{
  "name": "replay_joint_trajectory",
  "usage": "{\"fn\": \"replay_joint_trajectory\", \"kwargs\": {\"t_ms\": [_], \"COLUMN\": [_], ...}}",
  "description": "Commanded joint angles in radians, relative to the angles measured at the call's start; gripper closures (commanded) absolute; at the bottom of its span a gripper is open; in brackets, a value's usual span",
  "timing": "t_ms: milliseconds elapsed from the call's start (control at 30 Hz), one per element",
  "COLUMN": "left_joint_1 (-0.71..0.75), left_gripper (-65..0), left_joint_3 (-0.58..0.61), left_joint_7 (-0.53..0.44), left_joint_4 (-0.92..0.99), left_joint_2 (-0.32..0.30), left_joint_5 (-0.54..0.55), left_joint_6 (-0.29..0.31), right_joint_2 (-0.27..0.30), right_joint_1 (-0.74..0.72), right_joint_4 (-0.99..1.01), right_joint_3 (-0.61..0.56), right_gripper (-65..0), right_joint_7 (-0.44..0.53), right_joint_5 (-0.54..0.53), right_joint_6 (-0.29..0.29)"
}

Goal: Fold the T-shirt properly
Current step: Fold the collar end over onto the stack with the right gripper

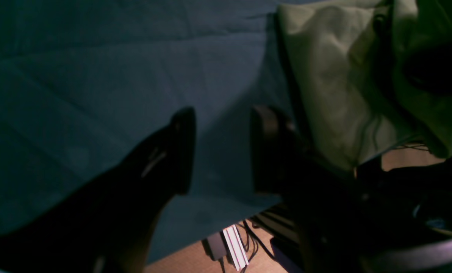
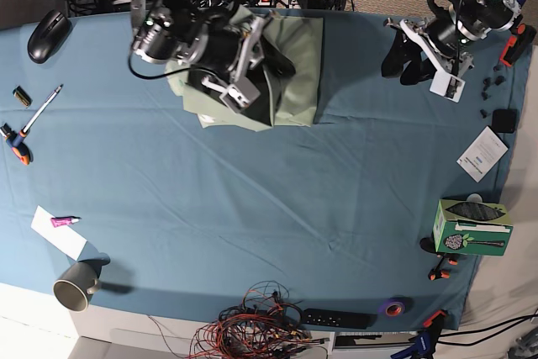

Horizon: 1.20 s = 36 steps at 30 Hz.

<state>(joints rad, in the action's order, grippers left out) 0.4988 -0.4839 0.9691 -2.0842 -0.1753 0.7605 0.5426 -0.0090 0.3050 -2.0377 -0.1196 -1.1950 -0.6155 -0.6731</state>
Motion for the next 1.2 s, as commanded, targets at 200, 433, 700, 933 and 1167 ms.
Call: {"fn": "replay_joint_trajectory", "kwargs": {"t_ms": [200, 433, 700, 933, 1167], "left_joint_1": [0.000, 0.000, 0.000, 0.000, 0.000], "left_gripper": [-24.7, -24.7, -24.7, -24.7, -24.7], "left_joint_3": [-0.003, -0.003, -0.003, -0.003, -0.003], "left_joint_7": [-0.018, -0.019, -0.019, -0.019, -0.019], "left_joint_4": [-0.019, -0.019, -0.019, -0.019, -0.019], "left_joint_2": [-0.027, -0.027, -0.027, -0.027, -0.027], "left_joint_5": [0.017, 0.018, 0.018, 0.018, 0.018], "left_joint_6": [0.000, 0.000, 0.000, 0.000, 0.000], "right_joint_2": [-0.033, -0.033, -0.033, -0.033, -0.033], "right_joint_1": [-0.009, -0.009, -0.009, -0.009, -0.009], "right_joint_4": [-0.017, -0.016, -0.016, -0.016, 0.015], "right_joint_3": [-0.095, -0.110, -0.110, -0.111, -0.111], "right_gripper": [0.0, 0.0, 0.0, 0.0, 0.0], "right_joint_7": [0.096, 0.147, 0.161, 0.183, 0.207], "right_joint_5": [0.112, 0.164, 0.164, 0.164, 0.171], "right_joint_6": [0.054, 0.092, 0.094, 0.095, 0.096]}}
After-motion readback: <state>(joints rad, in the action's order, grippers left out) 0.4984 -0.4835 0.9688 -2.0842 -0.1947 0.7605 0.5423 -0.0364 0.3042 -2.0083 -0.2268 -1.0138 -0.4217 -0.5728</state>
